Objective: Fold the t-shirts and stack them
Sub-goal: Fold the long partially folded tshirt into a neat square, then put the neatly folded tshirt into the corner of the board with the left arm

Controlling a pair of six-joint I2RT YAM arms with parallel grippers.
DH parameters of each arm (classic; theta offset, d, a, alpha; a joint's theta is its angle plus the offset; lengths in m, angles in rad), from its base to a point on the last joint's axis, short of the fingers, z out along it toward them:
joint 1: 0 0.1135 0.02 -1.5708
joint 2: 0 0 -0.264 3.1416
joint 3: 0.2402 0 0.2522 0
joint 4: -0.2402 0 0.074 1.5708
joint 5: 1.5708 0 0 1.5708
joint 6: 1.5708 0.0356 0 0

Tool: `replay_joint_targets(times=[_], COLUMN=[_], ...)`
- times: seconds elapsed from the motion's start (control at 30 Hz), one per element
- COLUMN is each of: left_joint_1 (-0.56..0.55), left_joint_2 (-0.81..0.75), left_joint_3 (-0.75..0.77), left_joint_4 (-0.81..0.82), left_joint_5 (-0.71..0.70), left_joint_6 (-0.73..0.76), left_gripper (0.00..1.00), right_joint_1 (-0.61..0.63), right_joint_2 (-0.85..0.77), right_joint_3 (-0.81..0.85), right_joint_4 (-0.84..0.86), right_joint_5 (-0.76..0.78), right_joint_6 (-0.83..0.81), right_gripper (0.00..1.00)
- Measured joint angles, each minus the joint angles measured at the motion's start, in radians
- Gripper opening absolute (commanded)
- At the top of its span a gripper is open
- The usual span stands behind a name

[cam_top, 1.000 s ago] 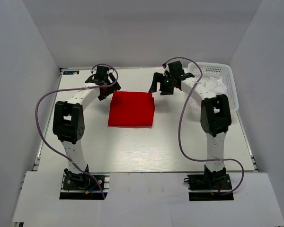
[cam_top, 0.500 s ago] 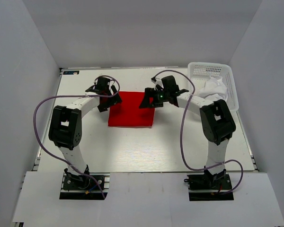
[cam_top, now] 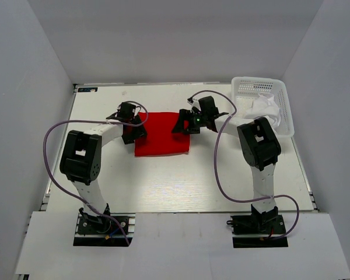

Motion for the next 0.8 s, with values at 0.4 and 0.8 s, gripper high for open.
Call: replay_joint_targets(times=[0.4,0.8], left_joint_1=[0.004,0.113], left_joint_2=[0.096,0.347], left_joint_3=[0.101,0.582], left_joint_4=[0.002,-0.263], left_joint_5=[-0.035,-0.413], left_joint_6=[0.050,0.187], left_gripper=[0.00,0.00], right_joint_1=[0.007,-0.005], right_joint_2=[-0.308,-0.557], right_joint_3=[-0.089,-0.272], right_joint_4=[-0.001,-0.043], right_joint_5=[-0.058,0.138], right_joint_6=[-0.046,-0.083], right_gripper=[0.90,0.90])
